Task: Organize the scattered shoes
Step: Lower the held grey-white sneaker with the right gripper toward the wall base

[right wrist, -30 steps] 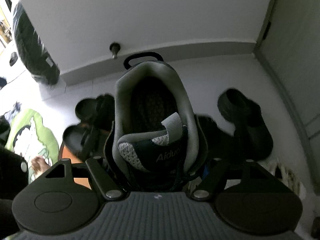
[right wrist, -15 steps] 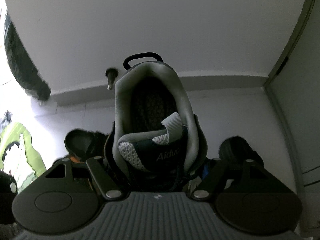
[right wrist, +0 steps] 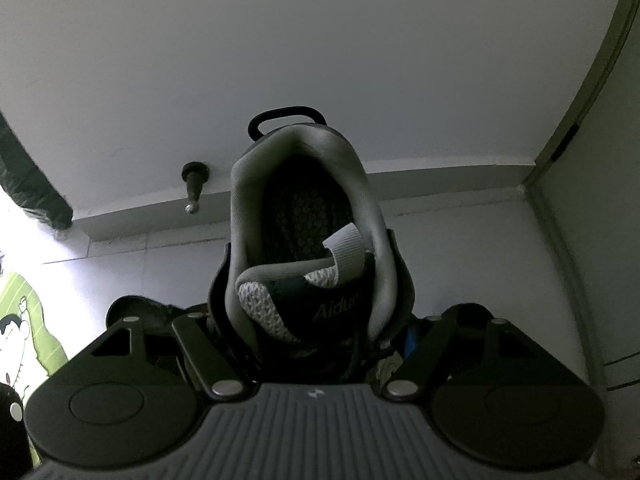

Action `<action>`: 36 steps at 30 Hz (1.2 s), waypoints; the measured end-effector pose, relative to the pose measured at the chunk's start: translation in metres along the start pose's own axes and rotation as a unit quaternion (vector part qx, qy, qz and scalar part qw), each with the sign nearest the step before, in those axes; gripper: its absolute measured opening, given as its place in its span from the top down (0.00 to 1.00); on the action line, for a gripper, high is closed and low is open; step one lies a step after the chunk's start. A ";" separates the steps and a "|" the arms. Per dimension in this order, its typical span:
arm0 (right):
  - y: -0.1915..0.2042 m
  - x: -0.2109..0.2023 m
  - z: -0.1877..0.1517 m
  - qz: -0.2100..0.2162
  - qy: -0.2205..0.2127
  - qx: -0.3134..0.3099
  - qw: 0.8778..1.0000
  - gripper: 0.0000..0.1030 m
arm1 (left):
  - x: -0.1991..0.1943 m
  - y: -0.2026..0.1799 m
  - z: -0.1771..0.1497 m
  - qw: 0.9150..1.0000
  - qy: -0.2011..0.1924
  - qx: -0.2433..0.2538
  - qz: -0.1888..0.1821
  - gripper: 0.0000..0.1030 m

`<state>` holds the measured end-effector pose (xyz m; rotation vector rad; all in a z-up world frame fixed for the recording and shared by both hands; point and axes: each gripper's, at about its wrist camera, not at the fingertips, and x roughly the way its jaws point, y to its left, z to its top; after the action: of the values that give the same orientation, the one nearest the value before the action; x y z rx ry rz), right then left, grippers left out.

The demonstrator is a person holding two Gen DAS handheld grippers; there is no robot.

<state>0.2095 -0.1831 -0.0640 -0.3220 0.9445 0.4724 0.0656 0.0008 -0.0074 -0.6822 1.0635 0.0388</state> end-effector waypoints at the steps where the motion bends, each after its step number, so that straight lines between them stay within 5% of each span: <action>1: -0.002 0.006 0.003 0.000 0.000 0.002 1.000 0.26 | 0.000 -0.001 0.000 1.000 -0.003 0.004 0.005 0.22; 8: -0.016 0.045 0.026 -0.001 0.012 0.007 1.000 0.26 | 0.003 -0.005 0.005 0.999 -0.041 -0.015 0.012 0.24; 13: -0.023 0.082 0.038 -0.014 0.027 -0.002 1.000 0.26 | 0.016 -0.002 0.007 0.996 -0.019 -0.082 -0.006 0.24; 29: -0.022 0.191 0.048 -0.065 0.088 -0.026 0.994 0.26 | 0.006 0.021 0.020 0.993 -0.013 -0.113 0.007 0.24; 36: -0.010 0.224 0.046 -0.075 0.098 -0.044 0.991 0.26 | 0.010 0.041 0.008 0.991 0.019 -0.132 0.022 0.24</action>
<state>0.3580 -0.1154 -0.2250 -0.5225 1.0824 0.3482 0.0631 0.0345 -0.0336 -0.9016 1.1207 0.2090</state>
